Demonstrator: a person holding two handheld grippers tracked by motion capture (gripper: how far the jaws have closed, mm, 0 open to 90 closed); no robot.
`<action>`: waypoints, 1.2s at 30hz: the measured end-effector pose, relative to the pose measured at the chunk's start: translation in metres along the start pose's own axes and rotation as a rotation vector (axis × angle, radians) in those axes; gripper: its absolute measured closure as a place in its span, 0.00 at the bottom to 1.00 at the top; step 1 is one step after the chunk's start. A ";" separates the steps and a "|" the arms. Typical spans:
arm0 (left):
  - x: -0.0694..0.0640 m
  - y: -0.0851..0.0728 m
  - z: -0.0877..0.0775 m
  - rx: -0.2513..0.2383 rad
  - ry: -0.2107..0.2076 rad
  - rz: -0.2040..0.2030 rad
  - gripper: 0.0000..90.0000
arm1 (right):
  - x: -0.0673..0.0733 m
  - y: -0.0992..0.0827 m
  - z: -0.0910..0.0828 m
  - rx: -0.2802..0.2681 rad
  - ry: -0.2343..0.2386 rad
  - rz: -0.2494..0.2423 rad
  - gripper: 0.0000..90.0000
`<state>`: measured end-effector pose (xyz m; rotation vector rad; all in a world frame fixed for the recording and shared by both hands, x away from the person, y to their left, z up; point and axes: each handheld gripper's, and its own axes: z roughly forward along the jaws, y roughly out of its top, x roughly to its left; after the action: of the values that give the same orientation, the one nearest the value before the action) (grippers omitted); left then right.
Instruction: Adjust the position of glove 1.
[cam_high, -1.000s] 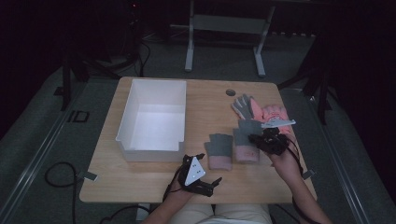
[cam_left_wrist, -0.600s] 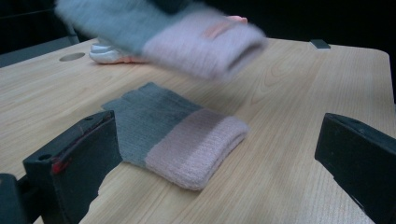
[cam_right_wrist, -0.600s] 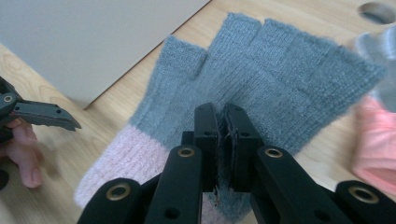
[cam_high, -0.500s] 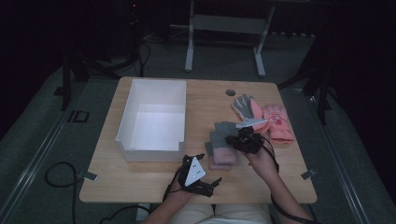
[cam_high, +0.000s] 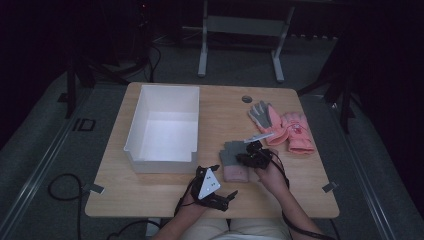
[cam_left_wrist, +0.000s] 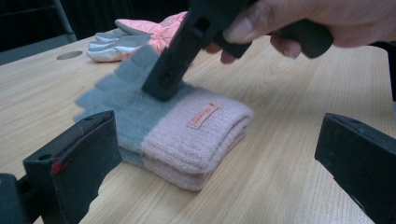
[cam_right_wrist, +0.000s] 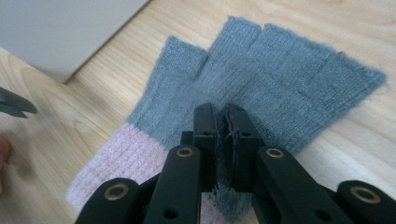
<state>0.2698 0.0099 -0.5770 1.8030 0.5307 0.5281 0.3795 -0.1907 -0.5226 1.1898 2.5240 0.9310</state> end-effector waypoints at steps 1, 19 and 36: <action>0.000 0.000 0.000 0.001 0.002 0.001 0.00 | -0.001 -0.001 0.002 0.004 0.002 0.005 0.92; 0.000 0.009 0.008 0.068 -0.073 0.003 0.00 | -0.010 0.001 -0.013 -0.026 0.015 -0.028 0.77; 0.008 0.044 0.040 0.285 -0.196 0.199 0.16 | -0.040 0.020 -0.016 -0.051 -0.021 0.095 0.66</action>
<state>0.3042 -0.0270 -0.5448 2.1682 0.3038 0.4185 0.4111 -0.2182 -0.5009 1.3075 2.4309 0.9934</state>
